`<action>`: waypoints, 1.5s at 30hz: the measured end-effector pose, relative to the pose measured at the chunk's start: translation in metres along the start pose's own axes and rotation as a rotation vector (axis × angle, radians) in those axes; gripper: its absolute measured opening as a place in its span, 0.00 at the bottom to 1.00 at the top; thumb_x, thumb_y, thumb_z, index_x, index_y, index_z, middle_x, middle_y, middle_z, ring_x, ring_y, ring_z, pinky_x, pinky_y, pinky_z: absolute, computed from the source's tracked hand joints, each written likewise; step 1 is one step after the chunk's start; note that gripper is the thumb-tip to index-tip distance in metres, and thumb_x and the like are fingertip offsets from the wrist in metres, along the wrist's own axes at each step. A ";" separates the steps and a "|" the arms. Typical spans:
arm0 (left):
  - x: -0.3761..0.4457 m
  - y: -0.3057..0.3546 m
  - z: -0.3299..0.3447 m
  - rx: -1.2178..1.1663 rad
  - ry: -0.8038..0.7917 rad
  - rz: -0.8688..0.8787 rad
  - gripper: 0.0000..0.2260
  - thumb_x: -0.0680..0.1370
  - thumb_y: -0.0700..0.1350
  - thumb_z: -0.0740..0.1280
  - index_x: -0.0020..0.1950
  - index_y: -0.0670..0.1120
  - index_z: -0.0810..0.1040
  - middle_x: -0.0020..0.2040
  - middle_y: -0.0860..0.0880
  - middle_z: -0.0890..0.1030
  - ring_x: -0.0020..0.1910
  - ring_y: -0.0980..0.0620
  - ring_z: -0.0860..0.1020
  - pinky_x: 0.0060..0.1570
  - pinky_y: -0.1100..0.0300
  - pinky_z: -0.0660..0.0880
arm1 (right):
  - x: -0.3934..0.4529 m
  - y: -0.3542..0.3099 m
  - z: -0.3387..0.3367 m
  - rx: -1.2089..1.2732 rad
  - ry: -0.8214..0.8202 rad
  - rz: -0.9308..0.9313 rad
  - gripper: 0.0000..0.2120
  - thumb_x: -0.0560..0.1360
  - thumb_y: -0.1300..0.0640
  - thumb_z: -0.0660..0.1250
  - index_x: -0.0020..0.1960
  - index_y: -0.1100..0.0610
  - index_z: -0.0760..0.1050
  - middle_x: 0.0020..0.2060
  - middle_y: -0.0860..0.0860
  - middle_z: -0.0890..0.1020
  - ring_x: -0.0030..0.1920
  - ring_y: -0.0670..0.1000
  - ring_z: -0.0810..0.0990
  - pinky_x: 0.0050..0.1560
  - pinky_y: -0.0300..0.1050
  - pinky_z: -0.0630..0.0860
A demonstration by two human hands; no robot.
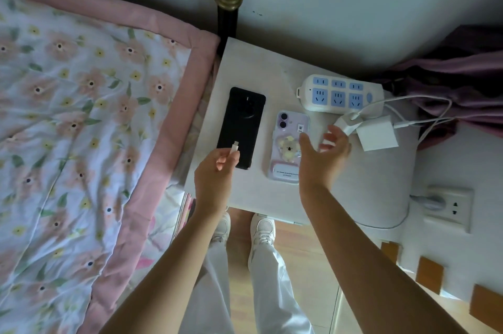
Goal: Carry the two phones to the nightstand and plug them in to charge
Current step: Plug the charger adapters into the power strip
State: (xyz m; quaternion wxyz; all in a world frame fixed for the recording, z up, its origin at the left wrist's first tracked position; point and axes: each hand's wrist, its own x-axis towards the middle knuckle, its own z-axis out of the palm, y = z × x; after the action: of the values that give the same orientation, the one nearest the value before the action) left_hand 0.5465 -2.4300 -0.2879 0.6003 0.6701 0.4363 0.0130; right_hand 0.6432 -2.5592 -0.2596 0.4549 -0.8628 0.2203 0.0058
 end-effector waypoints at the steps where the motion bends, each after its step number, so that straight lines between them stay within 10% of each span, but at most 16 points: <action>1: 0.003 0.000 0.004 0.041 -0.033 0.018 0.05 0.77 0.49 0.67 0.46 0.48 0.80 0.38 0.54 0.81 0.42 0.53 0.79 0.46 0.56 0.74 | 0.015 -0.002 -0.003 0.010 0.044 0.040 0.29 0.67 0.59 0.76 0.65 0.57 0.69 0.56 0.53 0.72 0.51 0.52 0.75 0.47 0.40 0.76; 11: 0.027 0.041 0.053 0.093 -0.106 0.178 0.11 0.81 0.51 0.56 0.51 0.46 0.73 0.29 0.53 0.71 0.25 0.57 0.68 0.28 0.65 0.64 | 0.103 -0.002 -0.023 -0.347 -0.153 0.011 0.32 0.66 0.51 0.76 0.67 0.56 0.71 0.62 0.53 0.77 0.60 0.55 0.77 0.59 0.47 0.75; 21: 0.079 0.073 0.094 -0.009 -0.235 0.108 0.07 0.75 0.46 0.67 0.49 0.44 0.76 0.33 0.52 0.73 0.22 0.62 0.72 0.23 0.71 0.66 | 0.121 -0.013 -0.018 -0.083 -0.114 -0.042 0.15 0.60 0.41 0.72 0.39 0.50 0.76 0.43 0.54 0.84 0.38 0.55 0.82 0.33 0.50 0.80; 38: 0.095 0.091 0.134 0.107 -0.201 -0.035 0.16 0.70 0.55 0.72 0.46 0.42 0.81 0.42 0.46 0.83 0.39 0.47 0.82 0.43 0.47 0.81 | 0.151 -0.046 0.008 -0.298 -0.100 -0.086 0.29 0.57 0.31 0.68 0.39 0.57 0.79 0.36 0.54 0.84 0.37 0.57 0.84 0.41 0.58 0.82; 45: 0.097 0.094 0.130 0.126 -0.200 -0.061 0.14 0.68 0.56 0.74 0.44 0.47 0.81 0.42 0.48 0.83 0.38 0.47 0.82 0.41 0.53 0.80 | 0.148 -0.050 0.006 -0.375 -0.109 -0.057 0.28 0.62 0.32 0.68 0.37 0.58 0.78 0.35 0.55 0.84 0.35 0.56 0.84 0.43 0.57 0.82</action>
State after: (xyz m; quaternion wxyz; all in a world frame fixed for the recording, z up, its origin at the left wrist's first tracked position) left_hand 0.7304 -2.4655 -0.2966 0.5975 0.6911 0.3943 -0.0997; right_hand 0.7978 -2.5858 -0.2547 0.2976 -0.9367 0.1660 0.0806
